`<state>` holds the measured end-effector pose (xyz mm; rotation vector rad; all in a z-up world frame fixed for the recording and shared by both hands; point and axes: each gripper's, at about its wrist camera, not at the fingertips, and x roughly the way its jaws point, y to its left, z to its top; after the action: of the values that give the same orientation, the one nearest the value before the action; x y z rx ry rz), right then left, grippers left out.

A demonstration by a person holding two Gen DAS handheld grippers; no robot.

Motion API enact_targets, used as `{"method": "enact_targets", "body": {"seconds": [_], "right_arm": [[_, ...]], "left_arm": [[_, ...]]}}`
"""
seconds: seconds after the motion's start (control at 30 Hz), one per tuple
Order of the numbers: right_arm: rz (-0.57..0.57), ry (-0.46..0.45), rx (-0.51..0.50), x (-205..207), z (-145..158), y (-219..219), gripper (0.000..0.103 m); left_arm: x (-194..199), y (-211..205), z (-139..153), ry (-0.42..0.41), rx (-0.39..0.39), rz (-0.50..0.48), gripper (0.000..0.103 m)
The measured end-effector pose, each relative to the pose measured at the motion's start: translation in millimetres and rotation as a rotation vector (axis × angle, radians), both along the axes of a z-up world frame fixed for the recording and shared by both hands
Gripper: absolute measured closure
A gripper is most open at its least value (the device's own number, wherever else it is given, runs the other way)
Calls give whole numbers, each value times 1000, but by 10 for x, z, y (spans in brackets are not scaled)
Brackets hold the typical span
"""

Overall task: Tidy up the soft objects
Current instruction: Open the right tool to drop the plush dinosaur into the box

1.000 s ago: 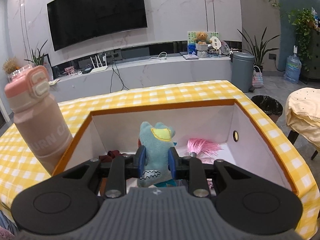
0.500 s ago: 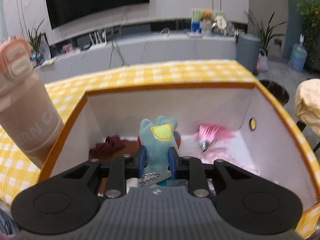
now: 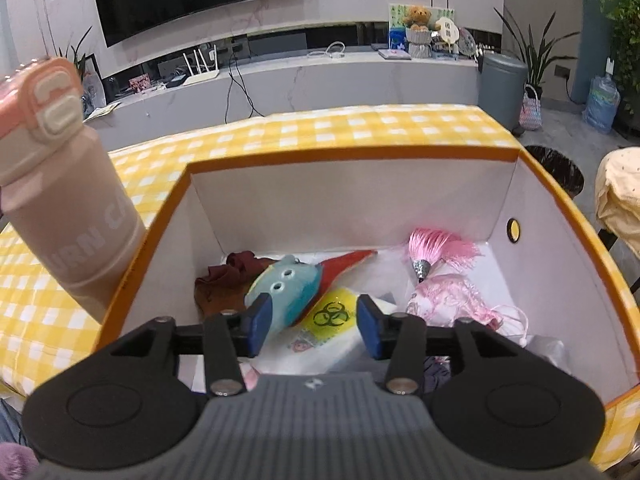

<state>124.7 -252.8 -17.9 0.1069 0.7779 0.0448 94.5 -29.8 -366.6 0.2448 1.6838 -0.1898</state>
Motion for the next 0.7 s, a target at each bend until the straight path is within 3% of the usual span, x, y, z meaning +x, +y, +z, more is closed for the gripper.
{"method": "enact_targets", "body": {"seconds": [0.17, 0.33, 0.7], "right_arm": [[1, -26, 1, -132, 107, 22, 50], [3, -49, -7, -300, 194, 50, 49], [-11, -78, -3, -656, 272, 31, 50]], "left_arm": [[-2, 162, 270, 11, 8, 47, 87], [-20, 267, 613, 17, -74, 89, 87], [-142, 316, 1583, -93, -237, -22, 87]]}}
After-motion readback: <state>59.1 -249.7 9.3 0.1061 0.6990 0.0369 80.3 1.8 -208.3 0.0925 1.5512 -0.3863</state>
